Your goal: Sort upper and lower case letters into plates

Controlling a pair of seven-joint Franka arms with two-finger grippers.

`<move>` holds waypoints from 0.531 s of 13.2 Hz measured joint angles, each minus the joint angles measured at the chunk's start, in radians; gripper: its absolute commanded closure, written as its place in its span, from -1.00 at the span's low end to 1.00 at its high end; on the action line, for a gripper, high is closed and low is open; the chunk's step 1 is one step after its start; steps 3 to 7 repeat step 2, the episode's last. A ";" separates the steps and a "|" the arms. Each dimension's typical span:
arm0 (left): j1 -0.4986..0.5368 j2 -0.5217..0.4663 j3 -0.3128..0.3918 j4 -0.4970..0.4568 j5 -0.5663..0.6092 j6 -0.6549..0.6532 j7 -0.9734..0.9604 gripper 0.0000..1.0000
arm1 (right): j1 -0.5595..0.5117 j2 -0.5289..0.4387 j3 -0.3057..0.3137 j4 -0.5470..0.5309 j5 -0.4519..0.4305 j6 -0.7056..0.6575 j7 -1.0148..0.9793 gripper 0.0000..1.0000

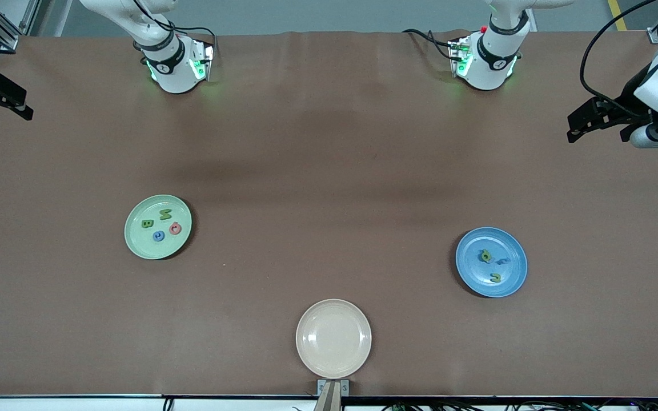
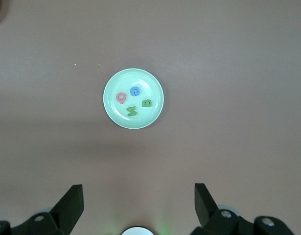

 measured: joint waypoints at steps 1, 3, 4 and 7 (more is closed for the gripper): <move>0.000 0.000 0.000 0.000 0.000 0.000 0.000 -1.00 | 0.000 0.001 0.000 -0.001 0.003 -0.002 0.000 -1.00; 0.000 0.000 0.000 0.000 0.000 0.000 0.000 -1.00 | 0.000 0.001 0.000 -0.001 0.011 -0.004 0.003 -1.00; 0.000 0.000 0.000 0.000 0.000 0.000 0.000 -1.00 | 0.000 0.001 0.000 -0.001 0.011 -0.004 0.003 -1.00; 0.000 0.000 0.000 0.000 0.000 0.000 0.000 -1.00 | 0.000 0.001 0.000 -0.001 0.011 -0.004 0.003 -1.00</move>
